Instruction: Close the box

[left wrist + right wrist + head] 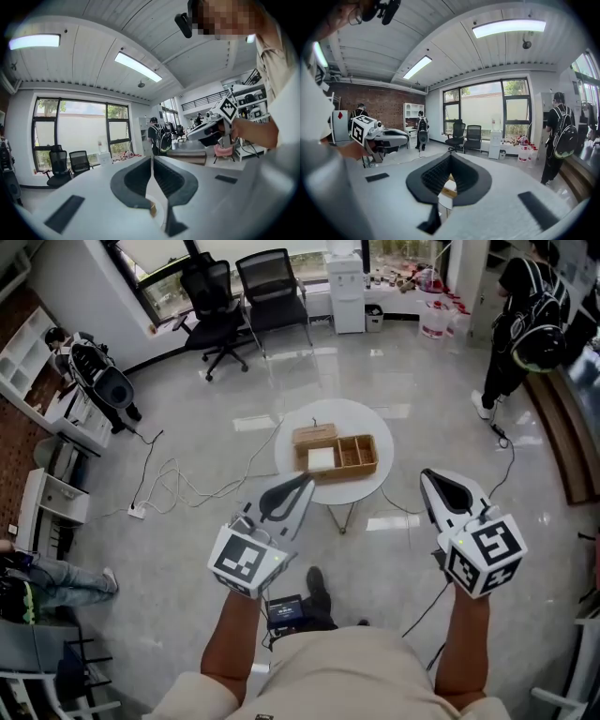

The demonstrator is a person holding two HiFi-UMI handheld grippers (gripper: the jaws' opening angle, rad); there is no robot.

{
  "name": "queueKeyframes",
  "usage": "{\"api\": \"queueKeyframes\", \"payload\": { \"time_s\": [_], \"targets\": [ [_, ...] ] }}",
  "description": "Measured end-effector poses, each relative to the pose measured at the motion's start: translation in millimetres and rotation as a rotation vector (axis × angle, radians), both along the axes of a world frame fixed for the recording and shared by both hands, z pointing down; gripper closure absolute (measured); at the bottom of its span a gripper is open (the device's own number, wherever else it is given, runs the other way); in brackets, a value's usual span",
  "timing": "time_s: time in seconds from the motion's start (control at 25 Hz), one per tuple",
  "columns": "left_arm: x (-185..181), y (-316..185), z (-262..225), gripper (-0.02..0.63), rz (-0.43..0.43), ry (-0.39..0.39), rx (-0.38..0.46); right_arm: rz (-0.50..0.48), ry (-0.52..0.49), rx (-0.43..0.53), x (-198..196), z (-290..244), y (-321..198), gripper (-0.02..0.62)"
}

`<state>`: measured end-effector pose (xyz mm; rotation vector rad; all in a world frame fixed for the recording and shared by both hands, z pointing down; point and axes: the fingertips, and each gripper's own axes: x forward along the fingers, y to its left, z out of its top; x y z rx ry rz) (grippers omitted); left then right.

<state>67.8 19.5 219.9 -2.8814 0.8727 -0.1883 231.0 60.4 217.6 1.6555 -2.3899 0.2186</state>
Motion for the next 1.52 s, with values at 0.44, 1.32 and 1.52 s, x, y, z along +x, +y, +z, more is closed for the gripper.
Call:
{"api": "queueKeyframes", "payload": {
  "time_s": [0.44,1.32,1.52],
  "targets": [
    [-9,-90,7,0.584,0.044,-0.016,-0.039,0.046,-0.009,-0.049,-14,13,-79,0.603],
    [-88,-228,20,0.584,0.082,0.058,-0.035,0.039,0.035,-0.108,-83,26,-235,0.603],
    [-106,-249,27,0.584,0.036,0.045,-0.068,-0.006,0.03,-0.12,-91,32,-274,0.603]
  ]
}}
